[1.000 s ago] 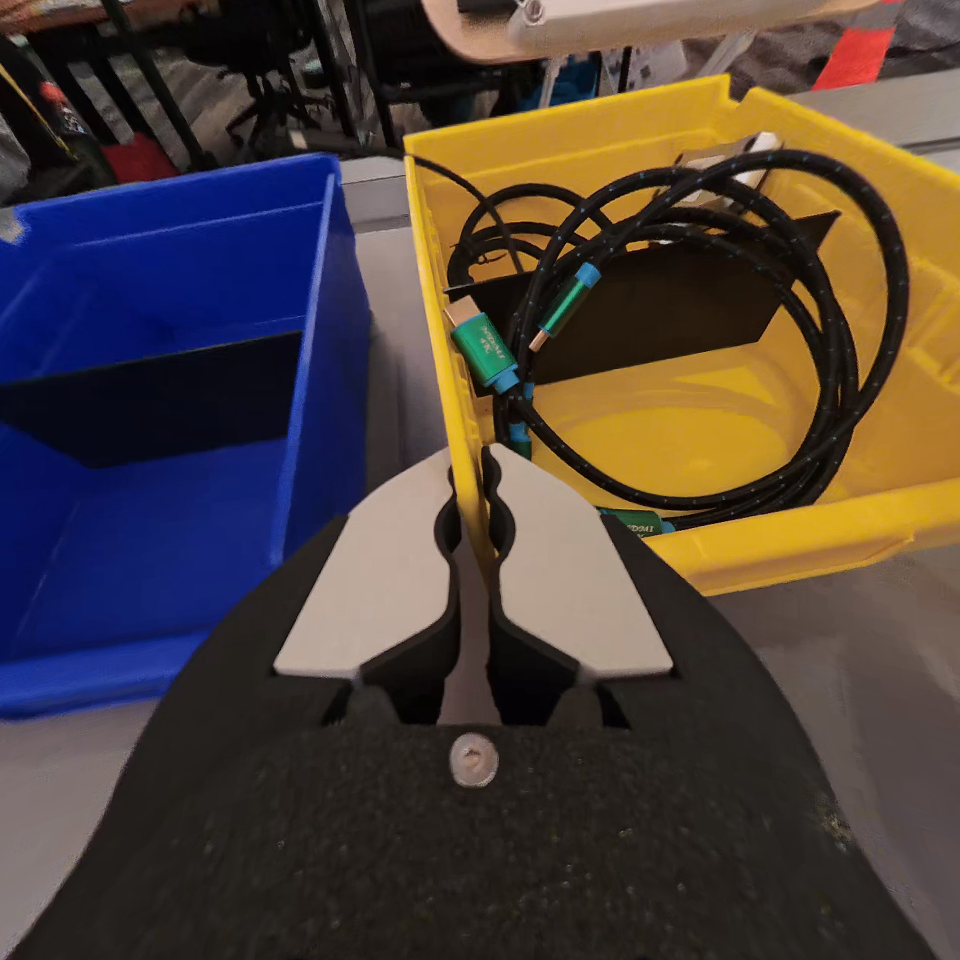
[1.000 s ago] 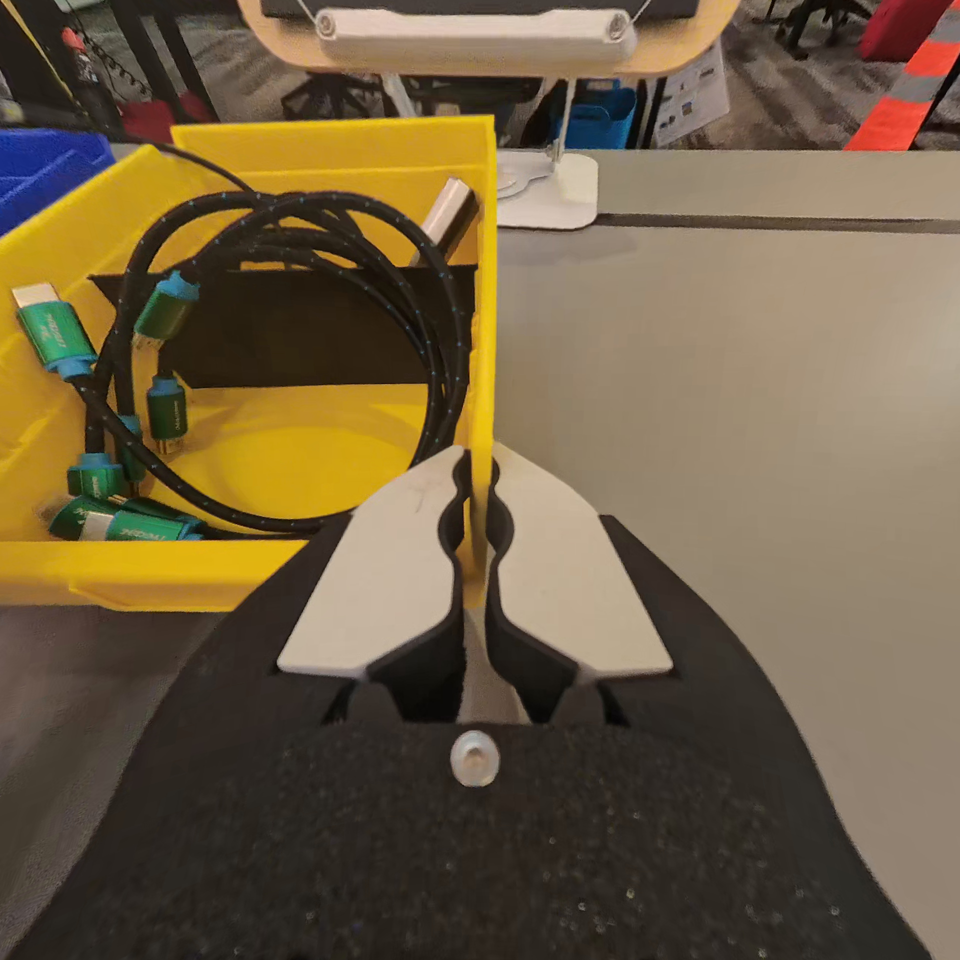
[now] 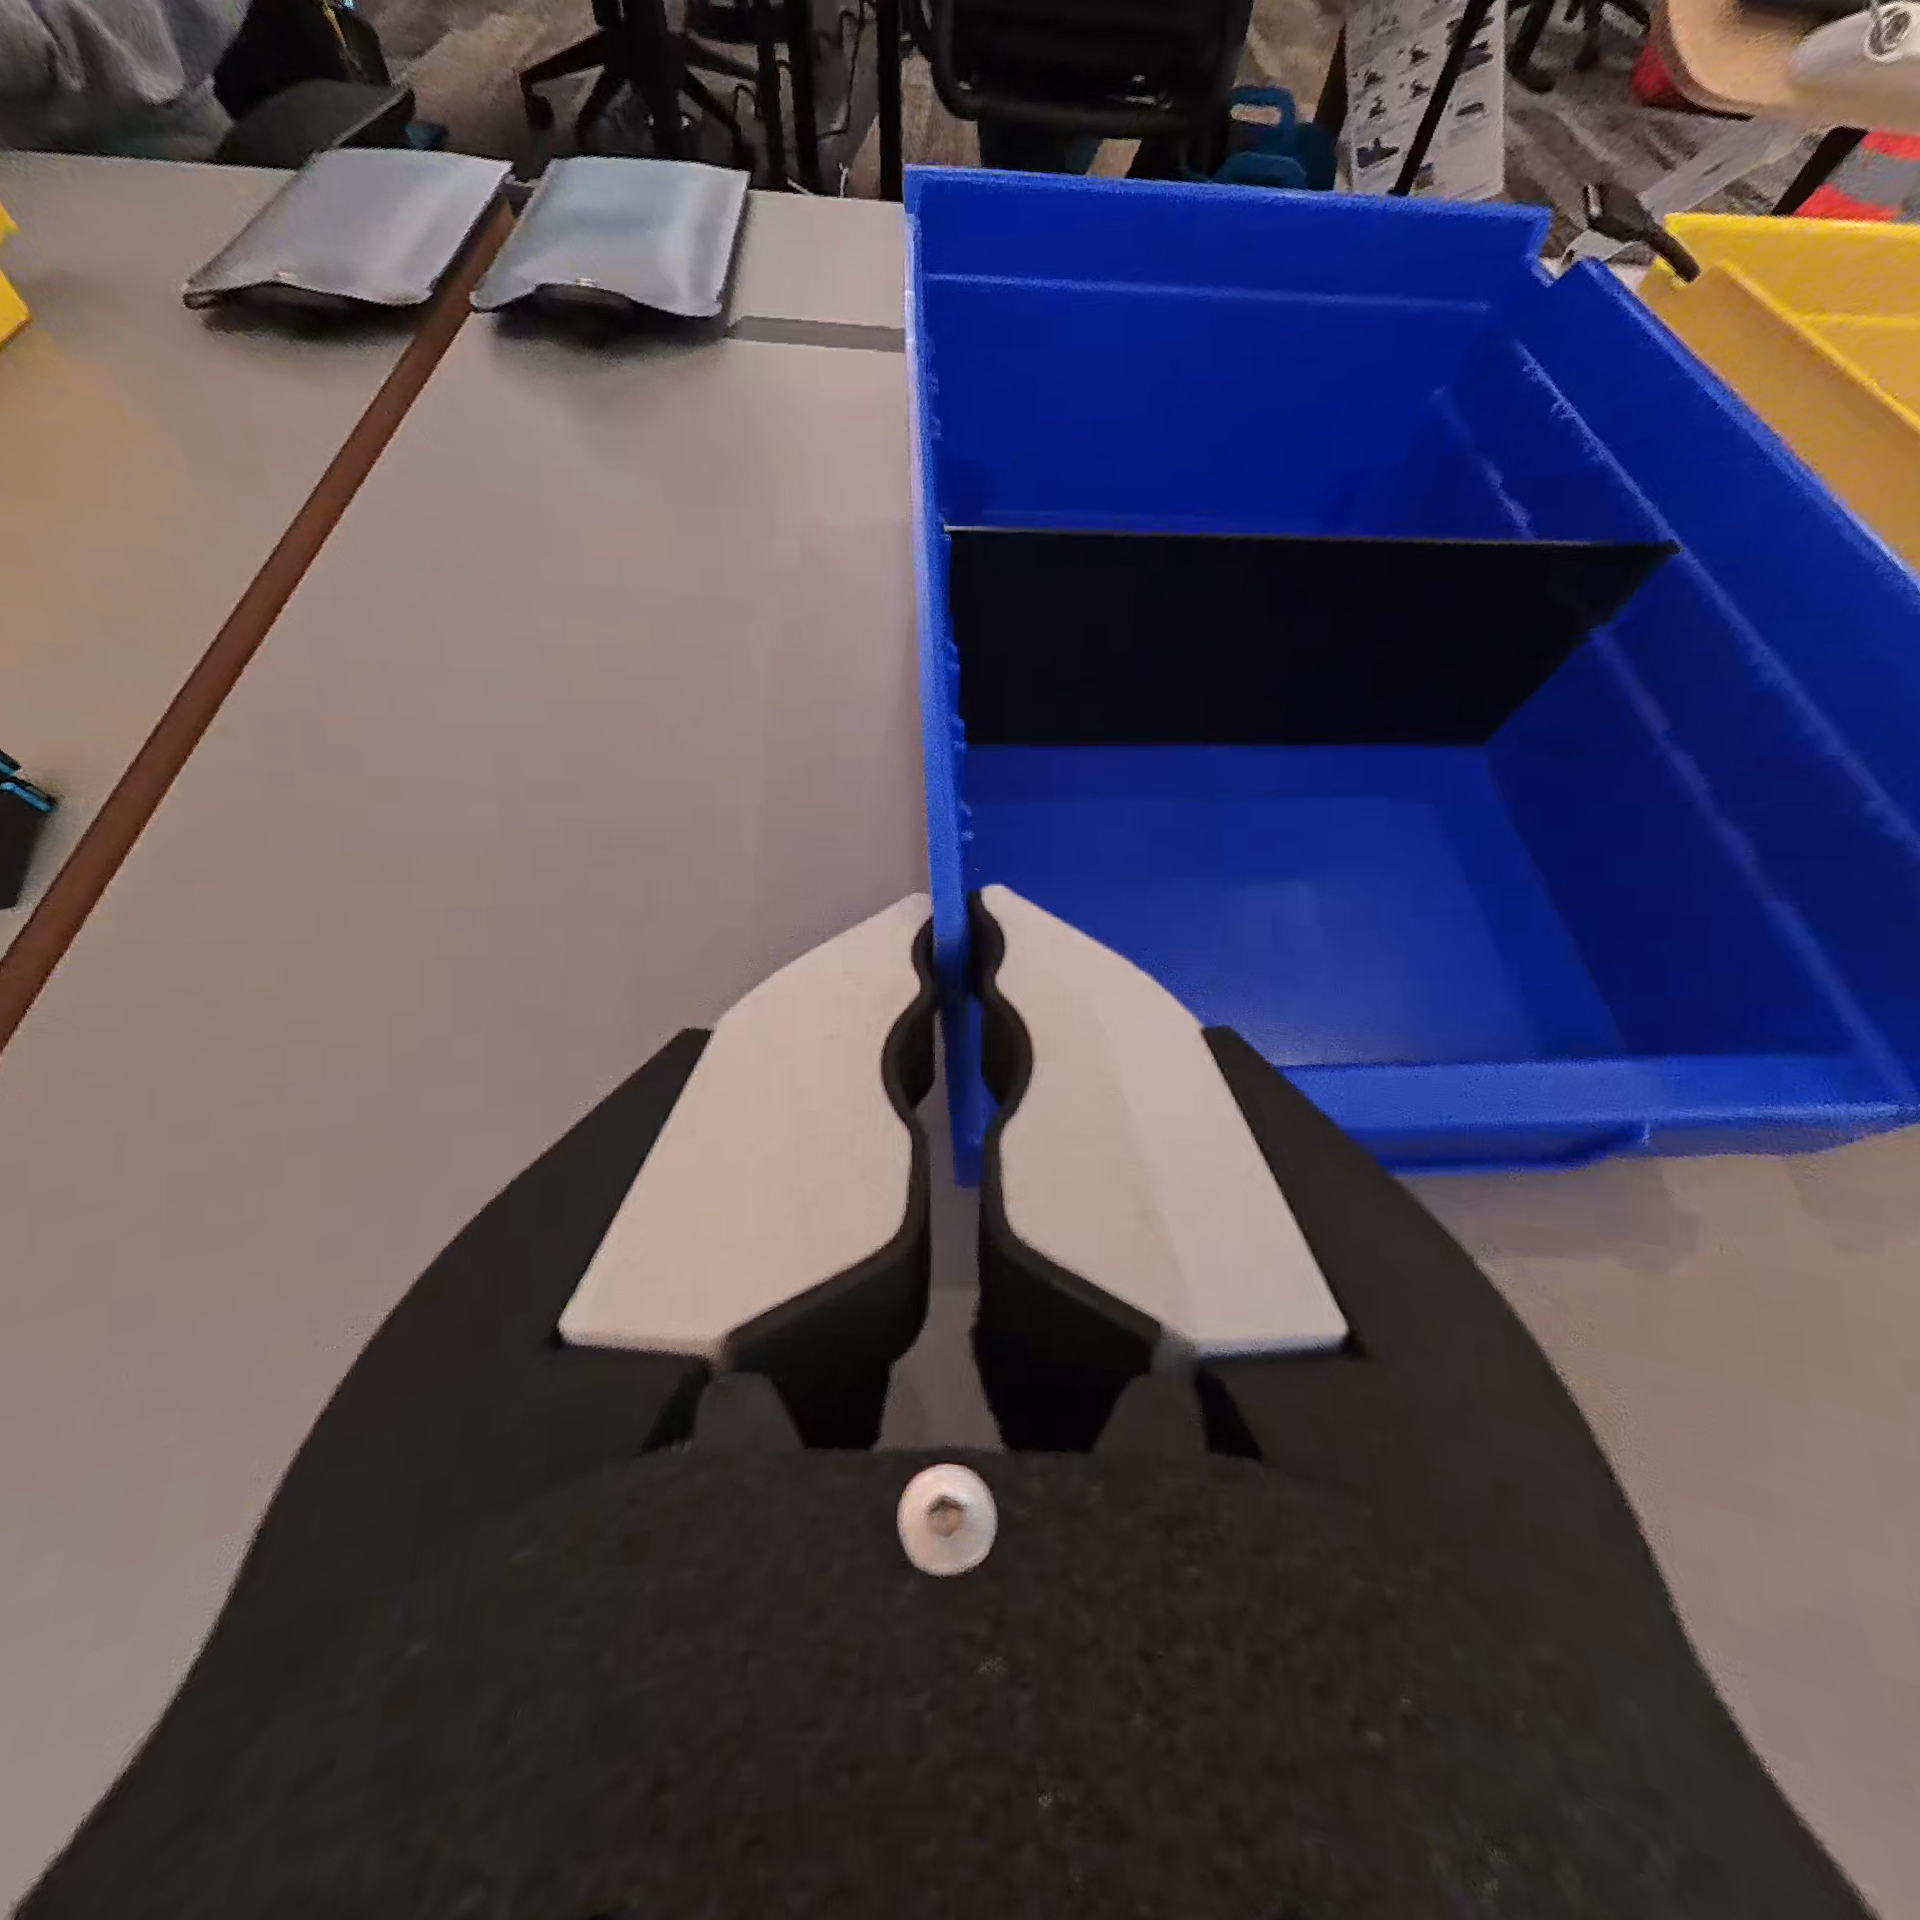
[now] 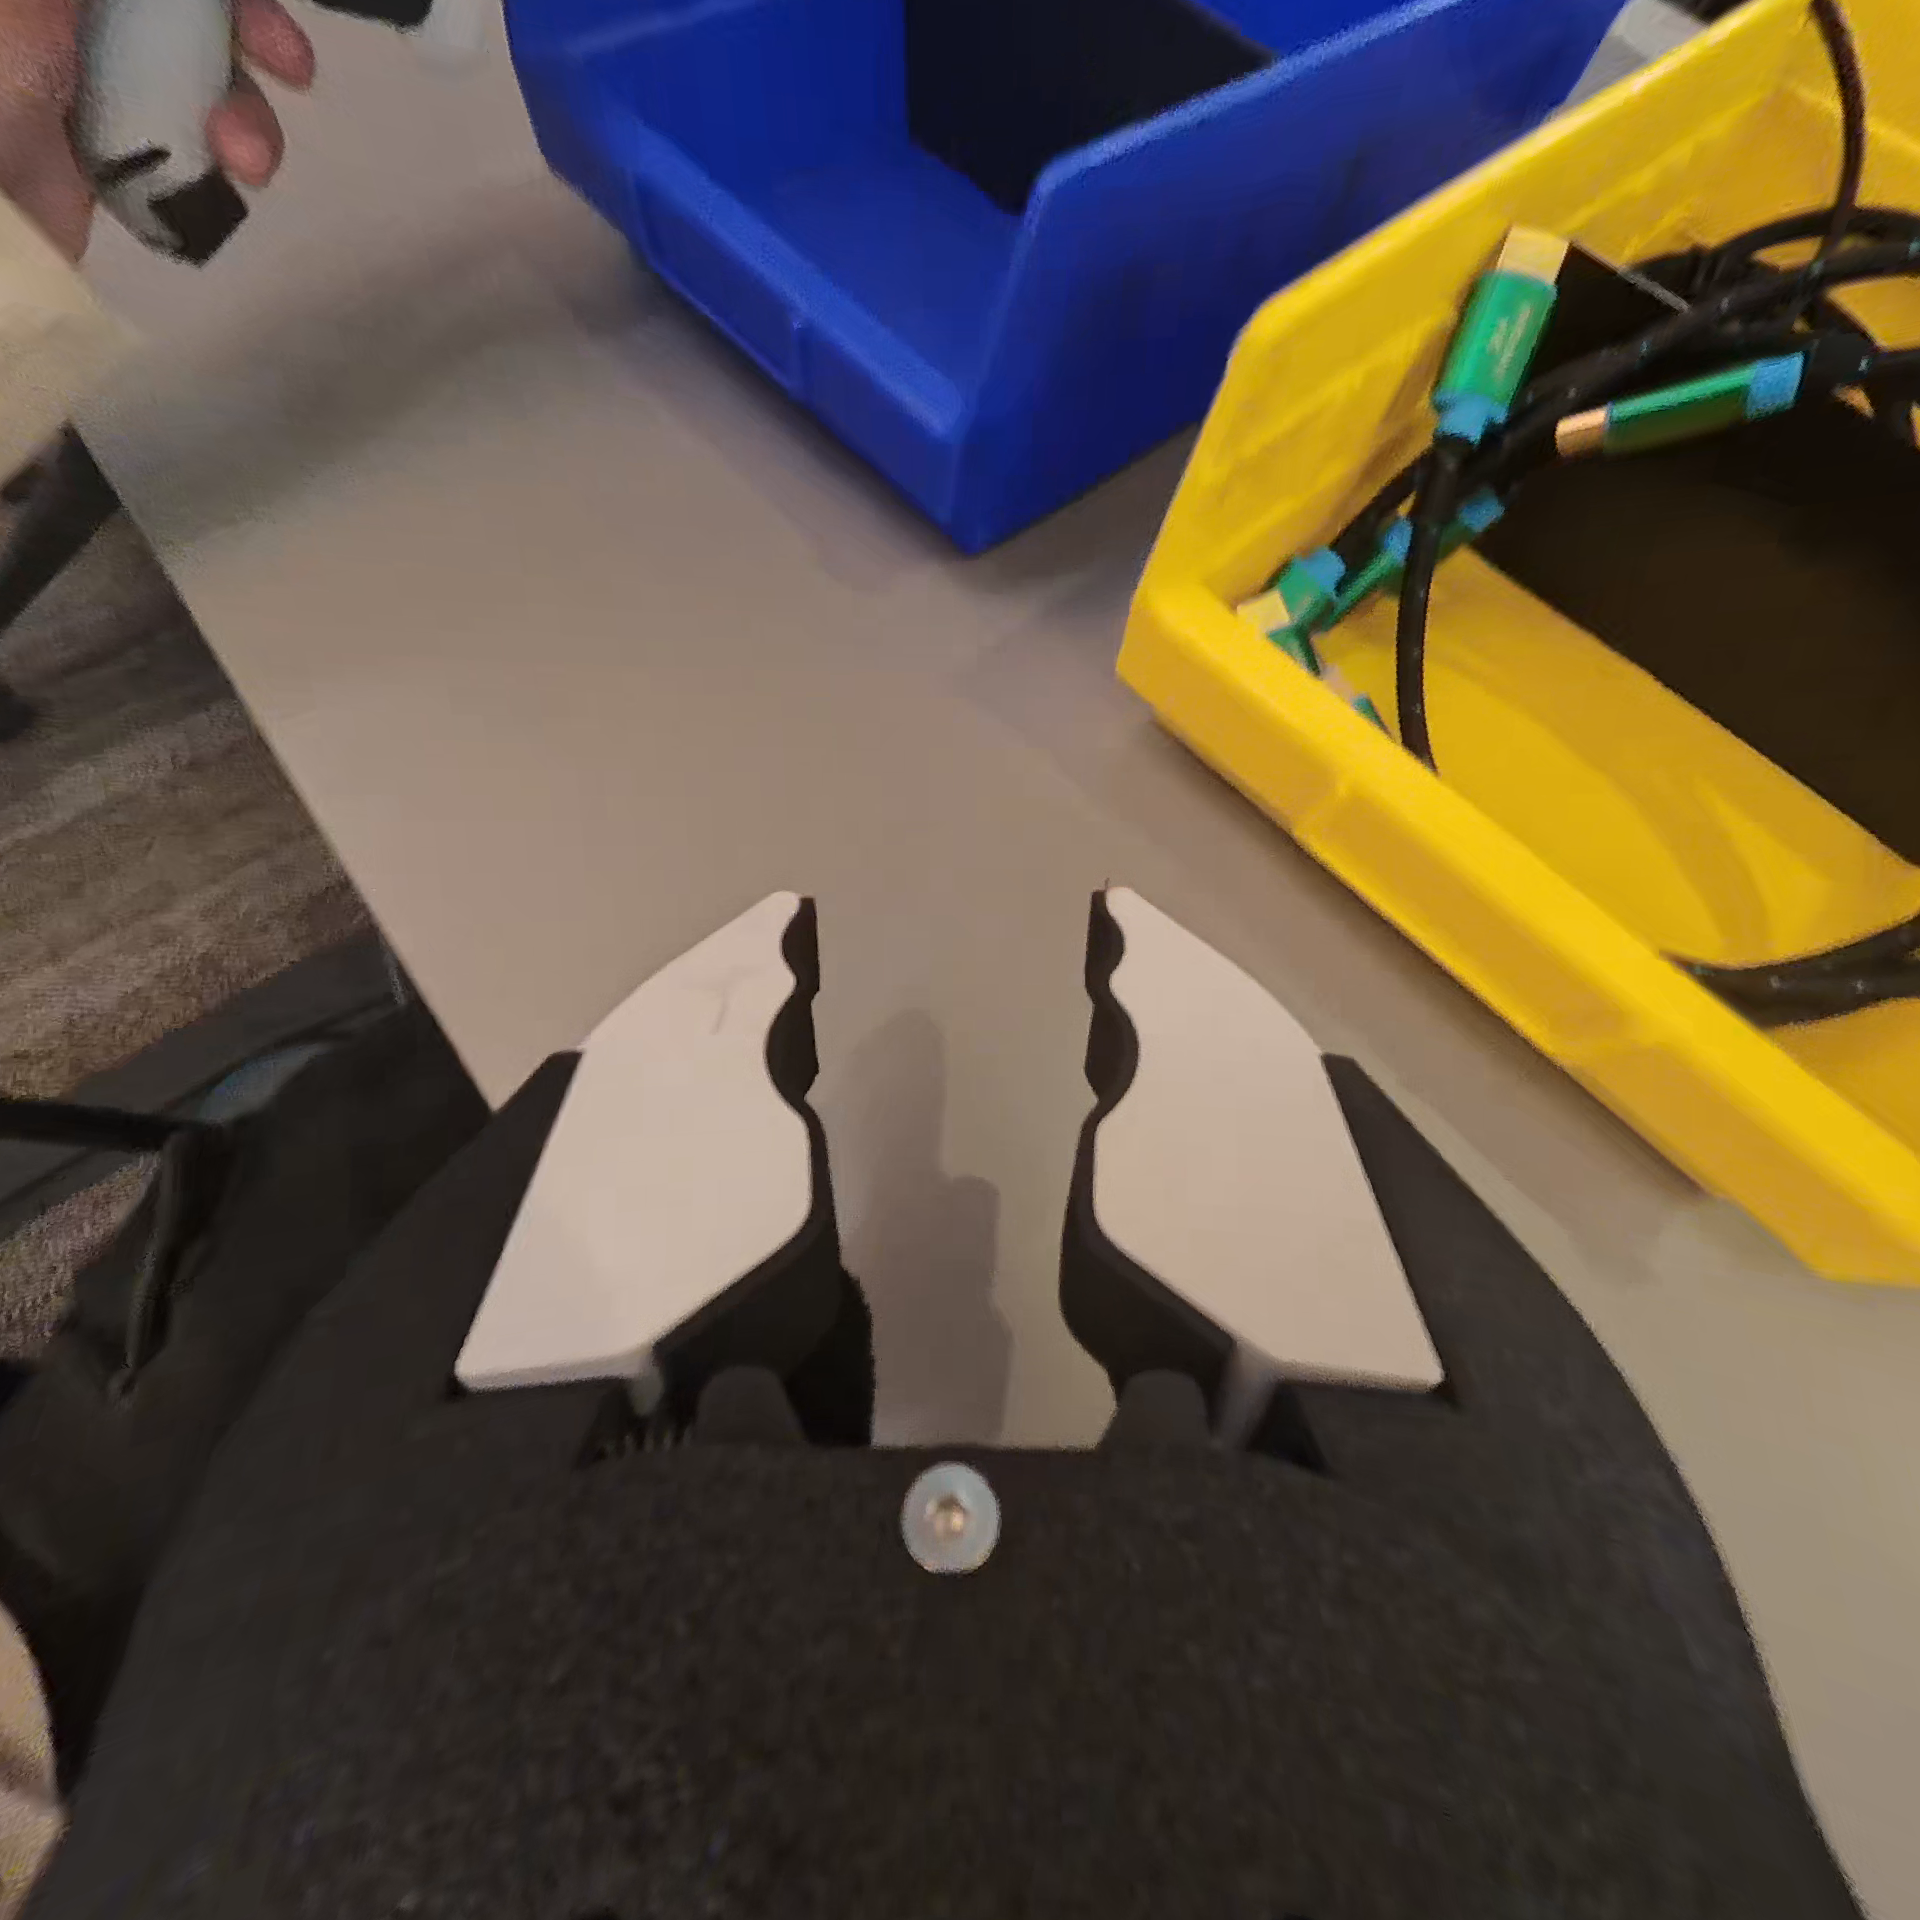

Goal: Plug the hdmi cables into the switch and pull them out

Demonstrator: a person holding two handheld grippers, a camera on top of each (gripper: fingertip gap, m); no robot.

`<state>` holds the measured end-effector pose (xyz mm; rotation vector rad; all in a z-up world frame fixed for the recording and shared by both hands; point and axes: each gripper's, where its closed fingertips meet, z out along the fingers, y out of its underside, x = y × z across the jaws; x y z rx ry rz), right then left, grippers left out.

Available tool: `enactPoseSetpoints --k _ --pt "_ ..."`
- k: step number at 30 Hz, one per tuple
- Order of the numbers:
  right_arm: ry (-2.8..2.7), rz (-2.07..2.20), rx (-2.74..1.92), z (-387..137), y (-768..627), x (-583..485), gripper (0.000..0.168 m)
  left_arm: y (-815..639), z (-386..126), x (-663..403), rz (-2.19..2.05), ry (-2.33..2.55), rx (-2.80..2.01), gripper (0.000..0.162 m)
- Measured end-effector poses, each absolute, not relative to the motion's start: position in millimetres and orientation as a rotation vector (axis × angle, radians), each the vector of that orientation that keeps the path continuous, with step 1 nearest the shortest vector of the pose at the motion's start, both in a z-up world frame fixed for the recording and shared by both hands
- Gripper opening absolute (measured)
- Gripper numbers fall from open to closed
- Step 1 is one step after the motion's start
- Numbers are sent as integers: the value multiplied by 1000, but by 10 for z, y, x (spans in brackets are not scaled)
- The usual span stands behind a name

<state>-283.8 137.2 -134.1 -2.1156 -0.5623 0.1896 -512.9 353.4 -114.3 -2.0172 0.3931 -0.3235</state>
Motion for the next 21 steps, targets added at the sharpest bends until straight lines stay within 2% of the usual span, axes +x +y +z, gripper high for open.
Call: enactPoseSetpoints --k 7,11,13,17,21 --pt "-332 335 -2074 -1147 2074 -3153 44 3013 -1143 -5188 -317 349 -1990 4" --pt "-259 510 -2021 -1116 2229 -3477 35 2581 -1146 -5367 -222 327 -2012 3" --pt "-259 447 -2067 -1260 2259 -3546 32 2372 -1147 -5407 -221 308 -2020 3" --pt "-301 179 -2142 -1373 2228 -3540 10 2035 -1103 -5466 -213 224 -2021 5" --pt "-307 189 -2042 -1001 2170 -3635 5 1862 -655 -5546 -67 183 -1900 5"
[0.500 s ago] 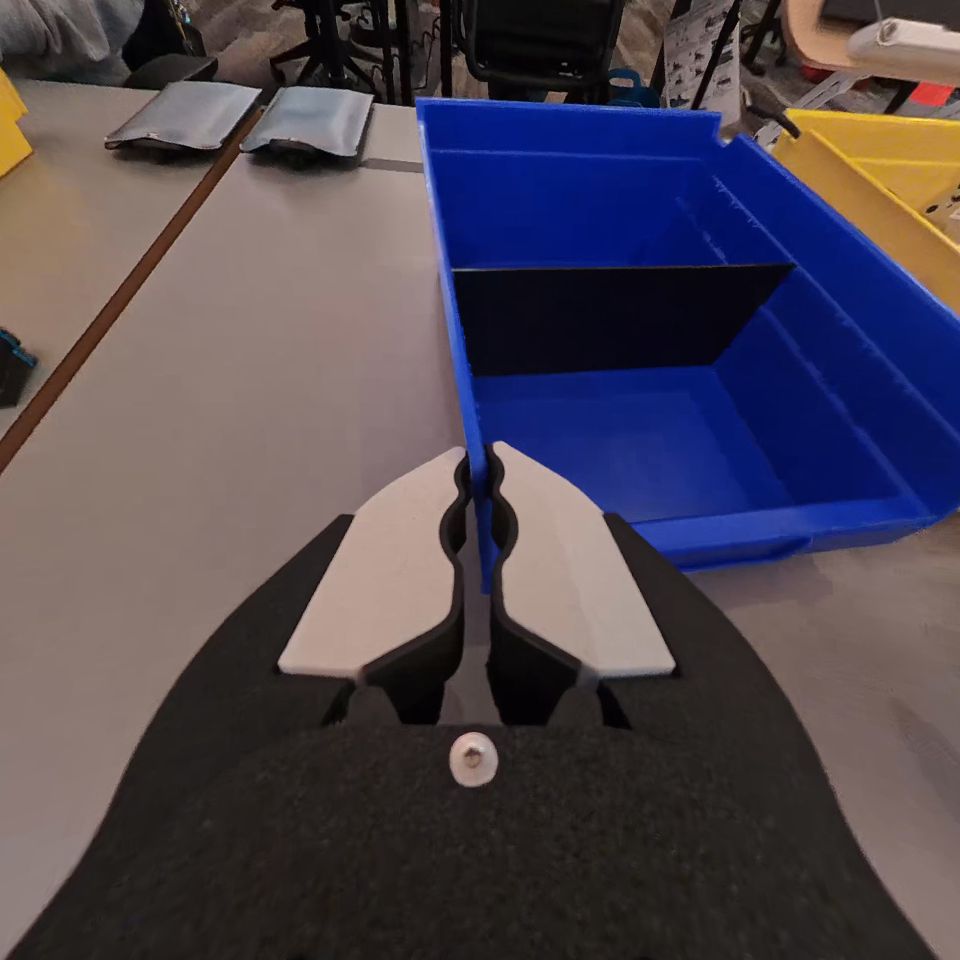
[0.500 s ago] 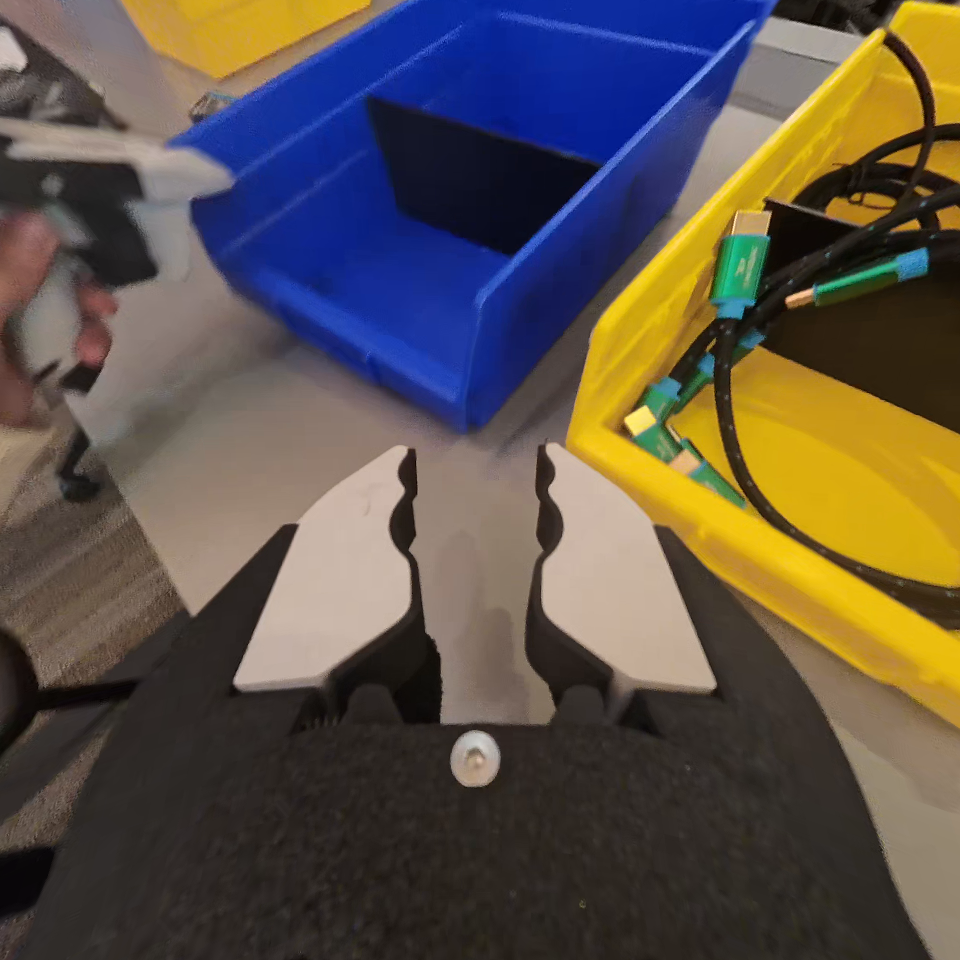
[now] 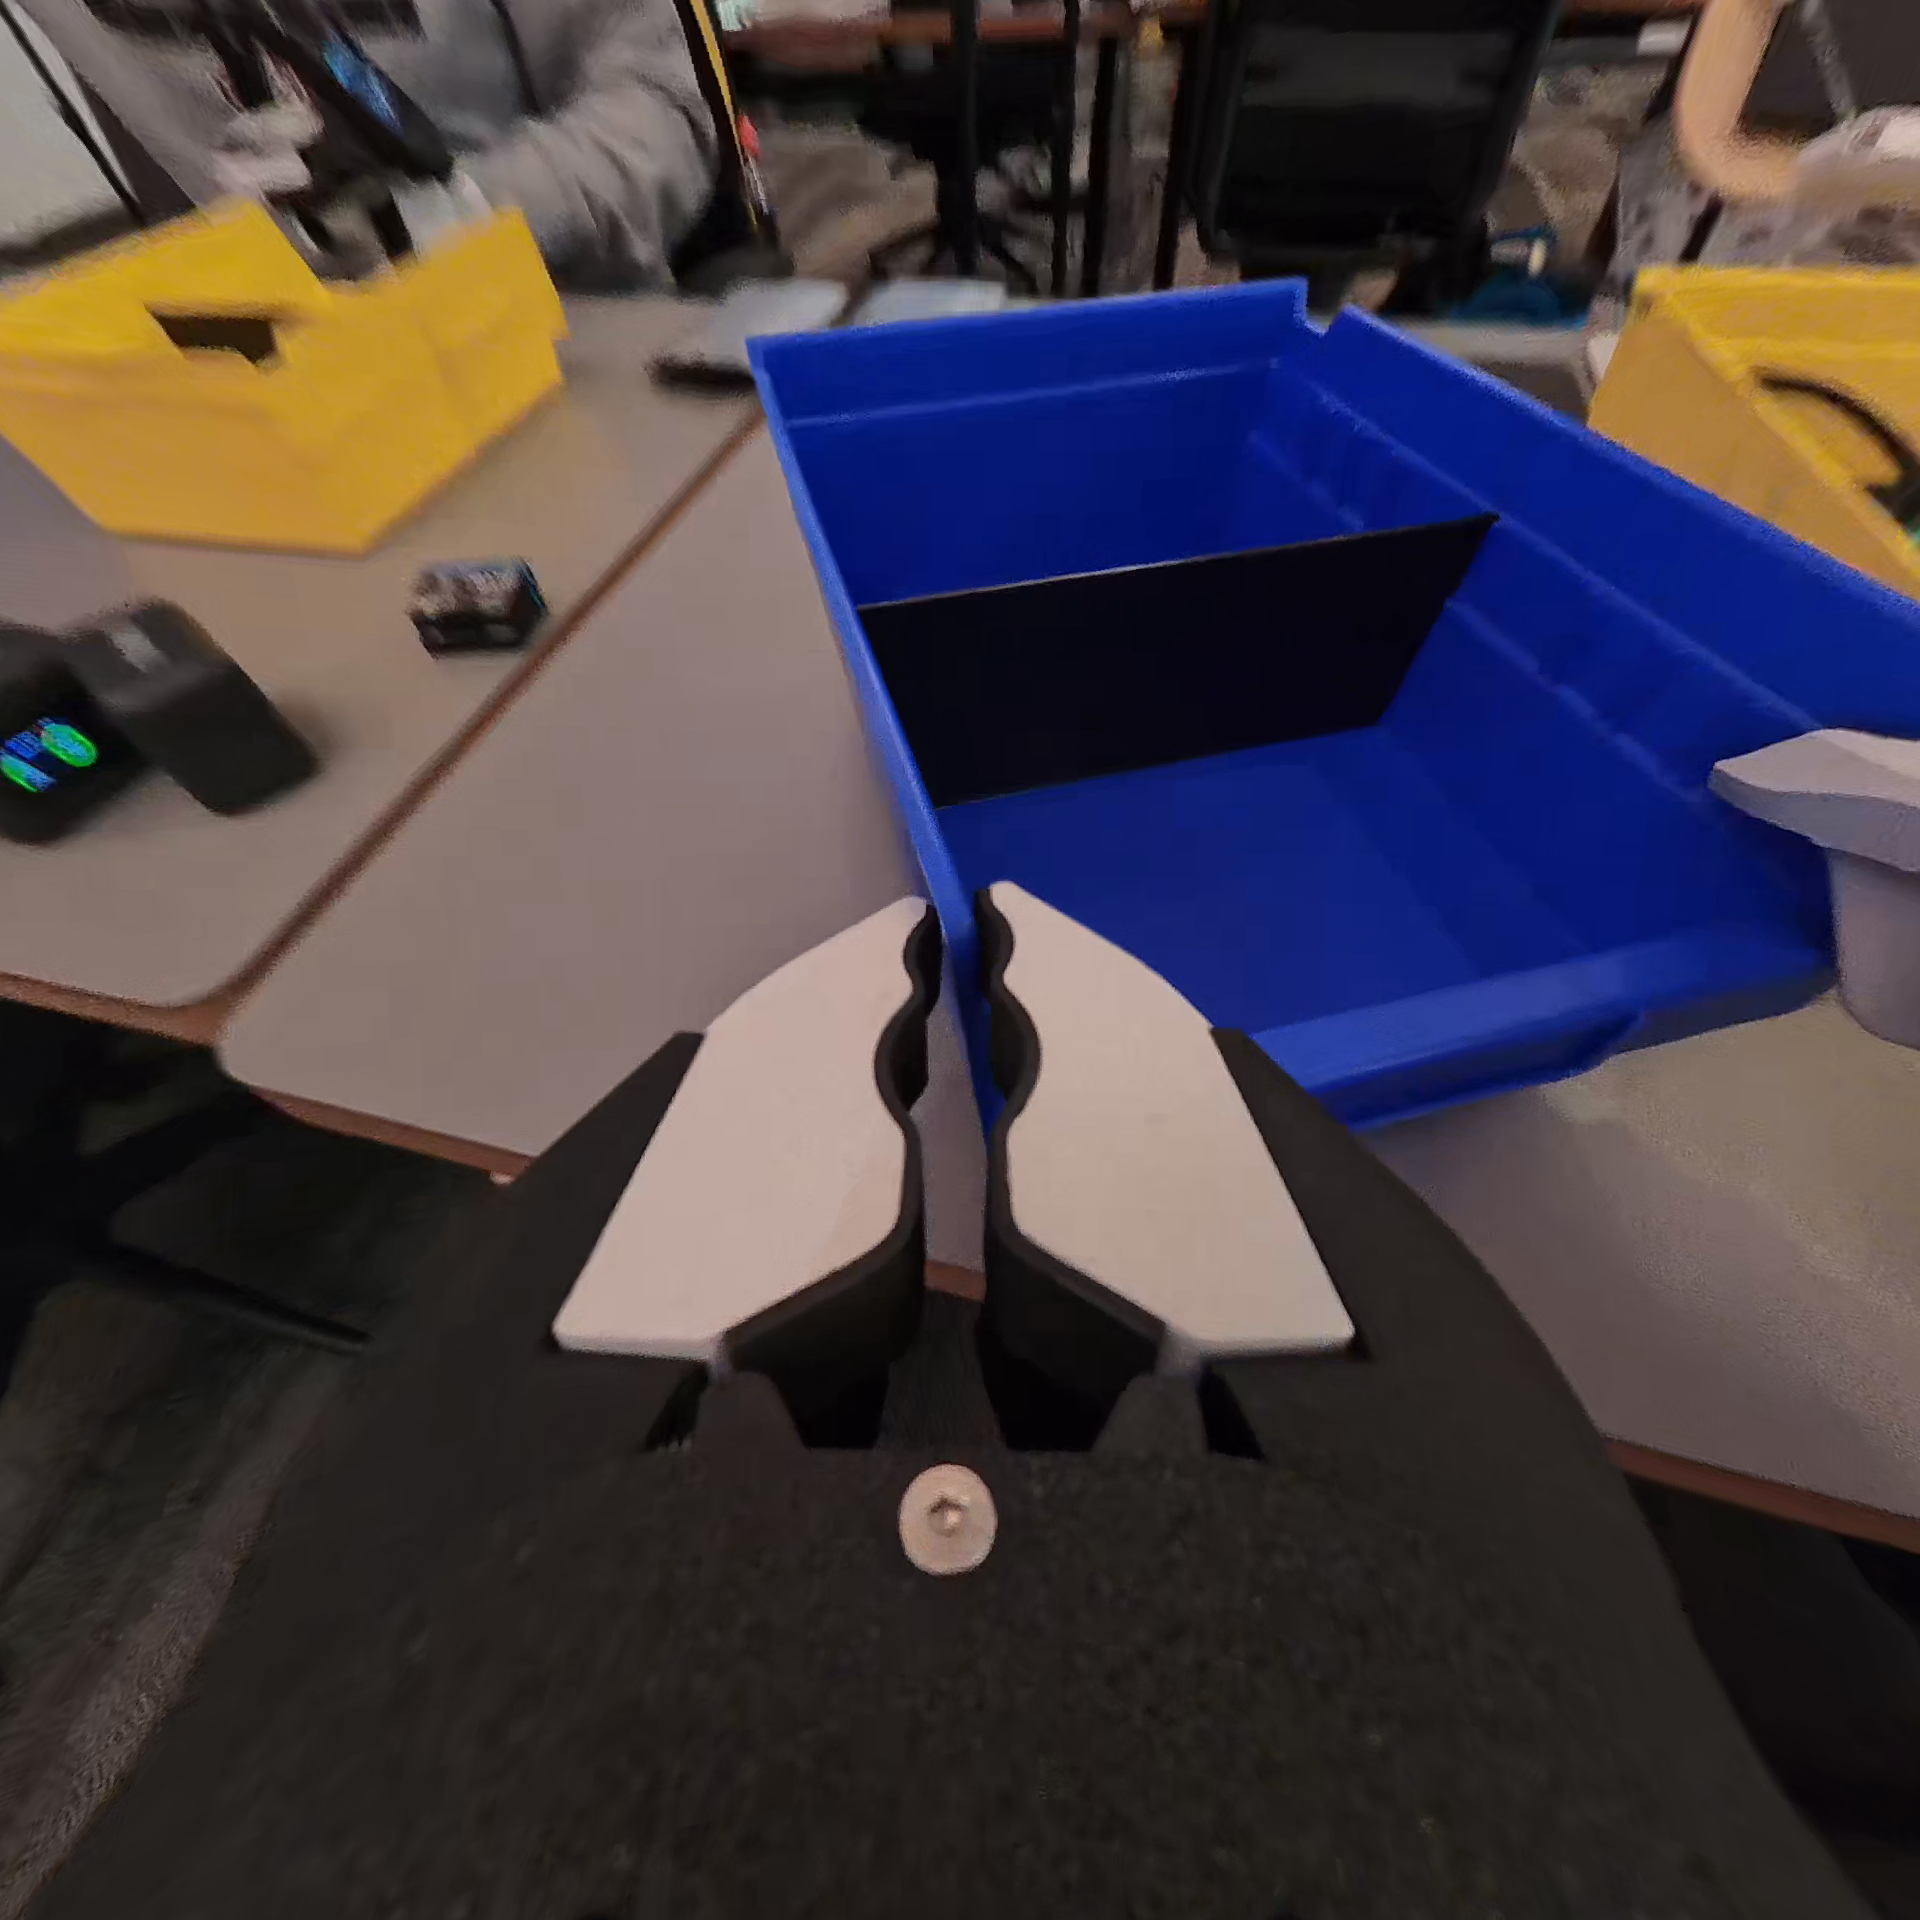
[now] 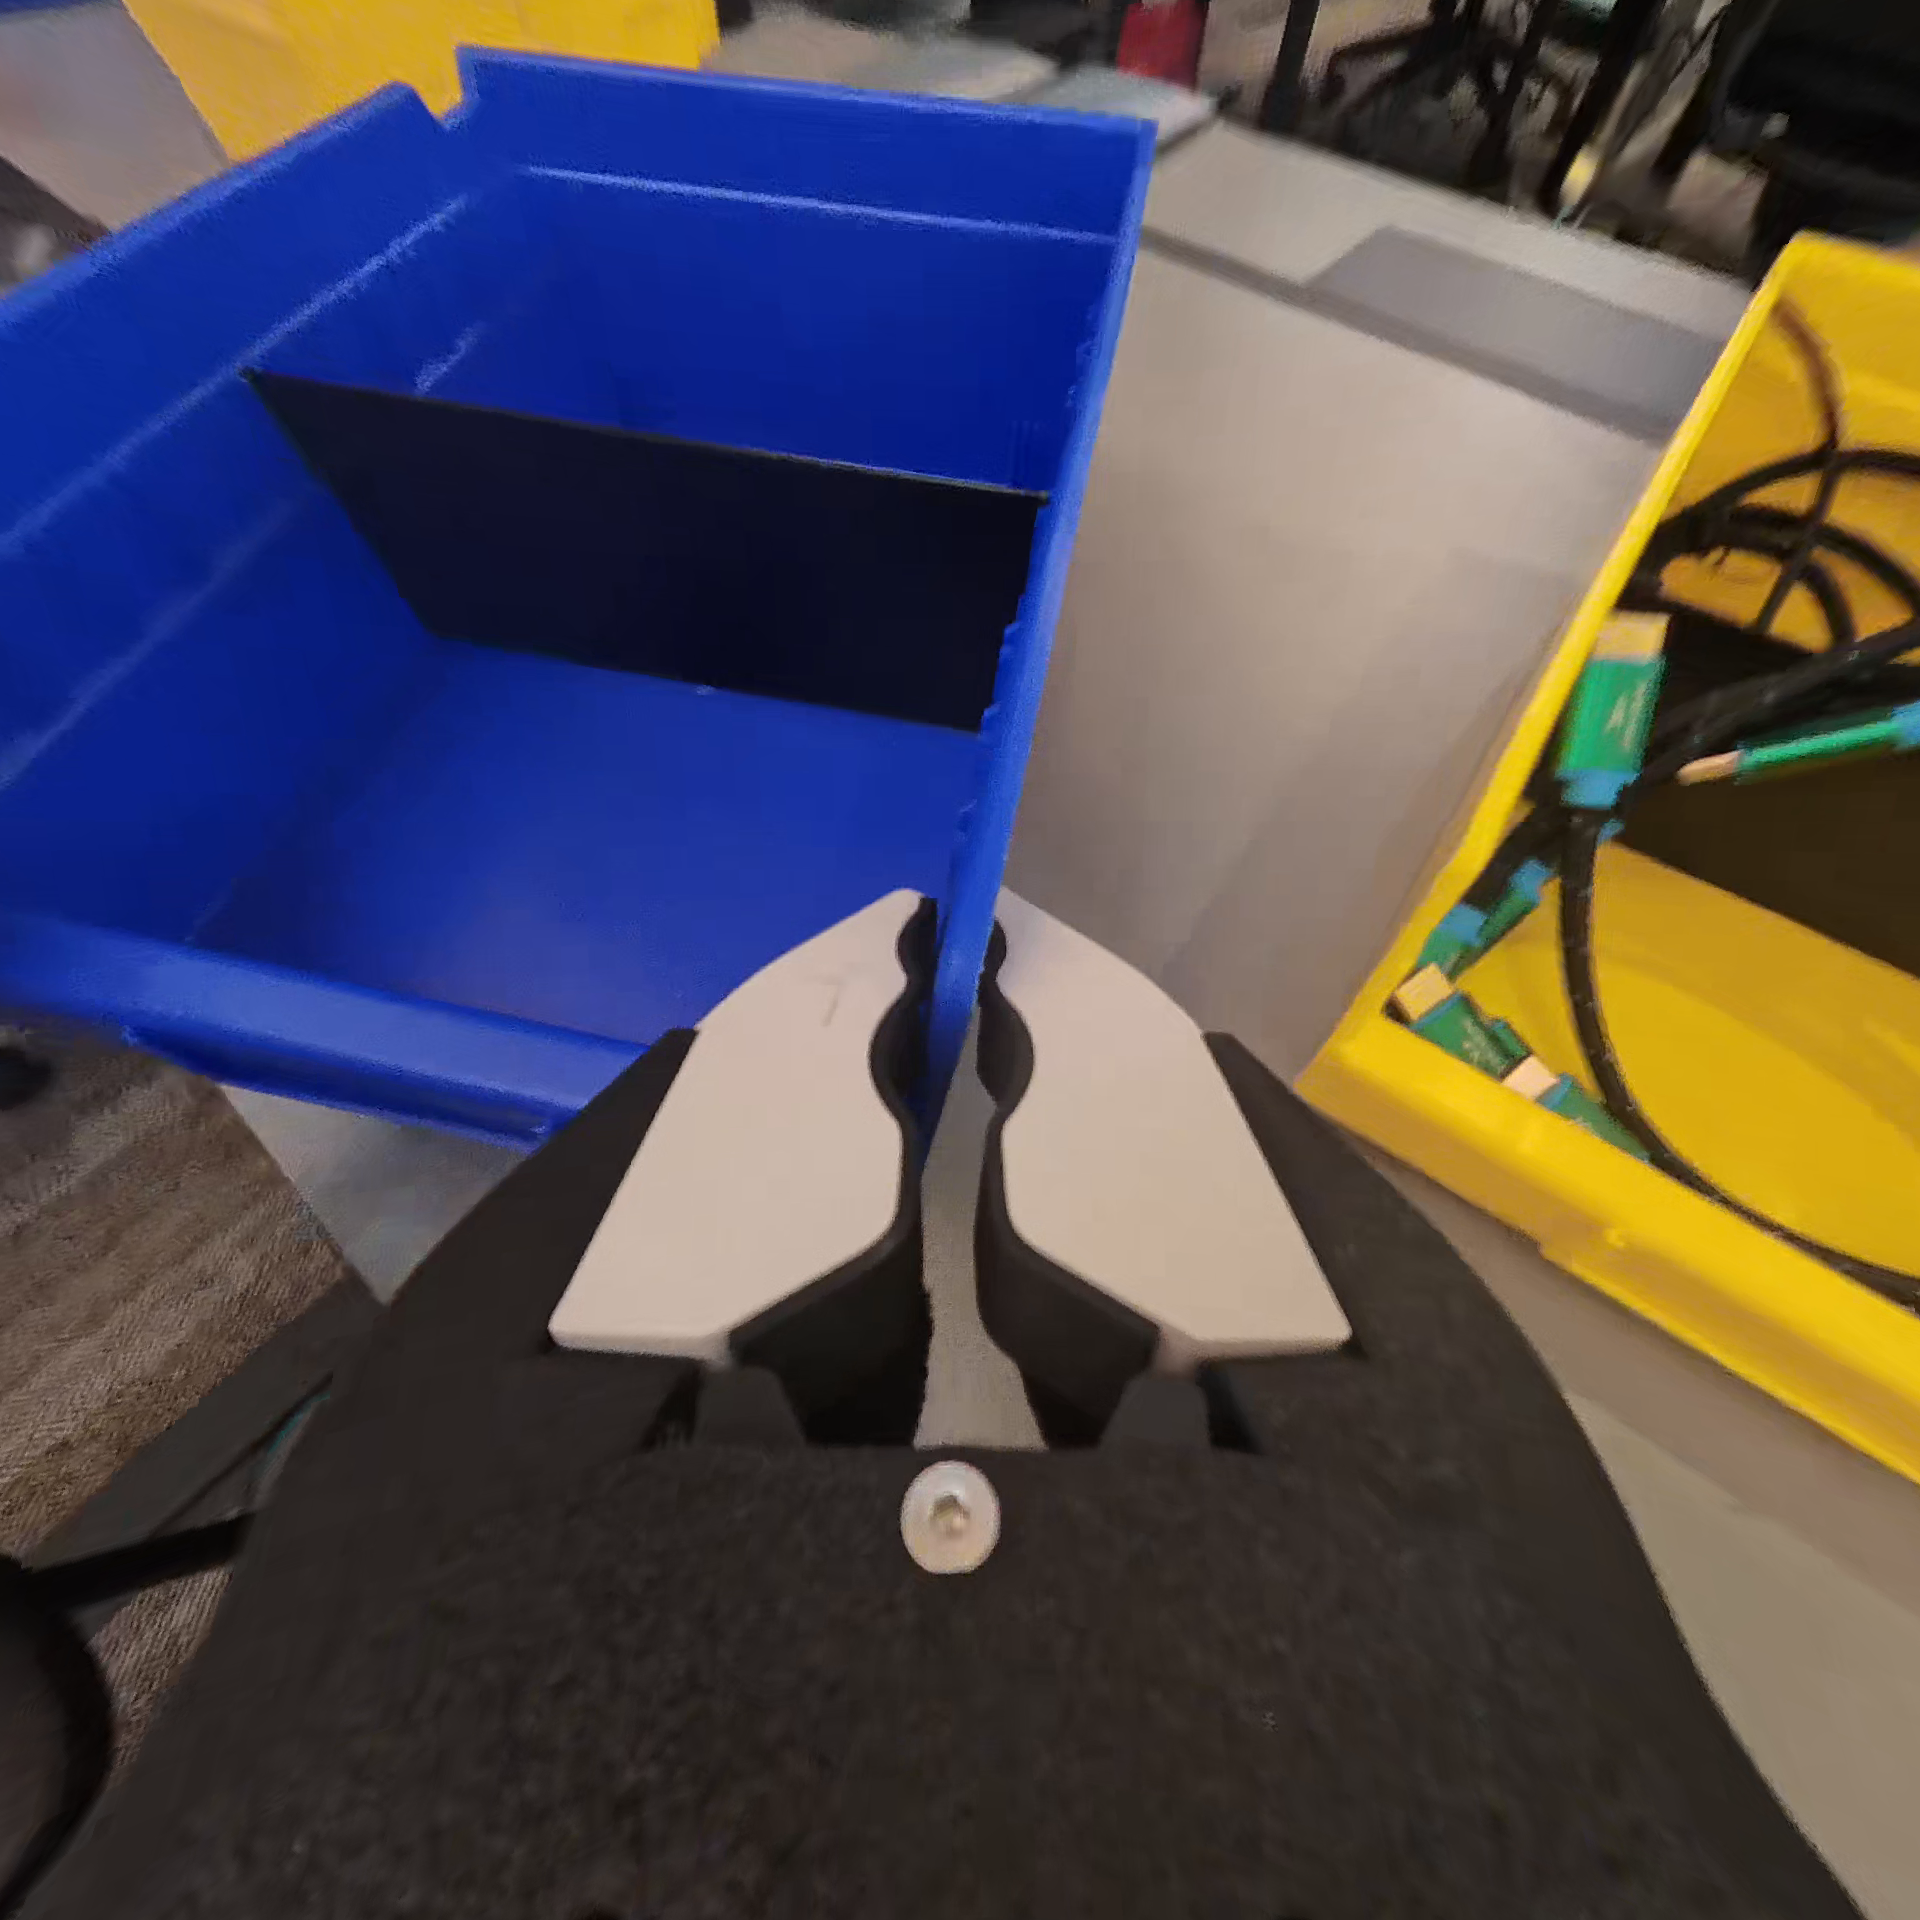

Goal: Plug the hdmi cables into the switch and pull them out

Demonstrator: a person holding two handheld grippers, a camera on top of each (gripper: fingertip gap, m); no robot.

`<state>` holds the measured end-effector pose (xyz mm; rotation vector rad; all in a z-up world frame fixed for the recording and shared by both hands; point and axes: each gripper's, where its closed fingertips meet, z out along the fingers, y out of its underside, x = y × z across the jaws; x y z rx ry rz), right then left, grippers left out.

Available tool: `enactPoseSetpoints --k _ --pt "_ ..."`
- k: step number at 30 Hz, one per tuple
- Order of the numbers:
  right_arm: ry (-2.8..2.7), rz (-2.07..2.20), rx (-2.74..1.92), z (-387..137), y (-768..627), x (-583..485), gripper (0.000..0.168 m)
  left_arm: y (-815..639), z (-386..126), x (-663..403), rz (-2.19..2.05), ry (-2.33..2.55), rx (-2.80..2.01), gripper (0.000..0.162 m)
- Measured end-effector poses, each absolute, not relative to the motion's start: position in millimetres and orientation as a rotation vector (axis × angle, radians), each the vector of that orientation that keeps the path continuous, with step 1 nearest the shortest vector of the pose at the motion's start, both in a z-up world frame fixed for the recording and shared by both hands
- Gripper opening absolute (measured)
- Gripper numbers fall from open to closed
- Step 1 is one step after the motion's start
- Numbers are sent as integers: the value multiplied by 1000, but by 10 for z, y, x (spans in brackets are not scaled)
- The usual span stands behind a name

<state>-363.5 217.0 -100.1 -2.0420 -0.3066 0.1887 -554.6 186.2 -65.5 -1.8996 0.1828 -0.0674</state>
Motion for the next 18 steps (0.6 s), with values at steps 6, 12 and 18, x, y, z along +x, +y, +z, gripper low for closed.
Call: enactPoseSetpoints --k 6,12,18 --pt "-230 49 -1727 261 2020 -3032 5 1855 470 -4889 -136 250 -1659 4" --pt "-18 -137 -1633 1102 1648 -1280 5 1979 1220 -3037 -315 515 -1535 5" --pt "128 -364 -1725 974 1049 973 5 1718 780 -723 -538 686 -1578 6"
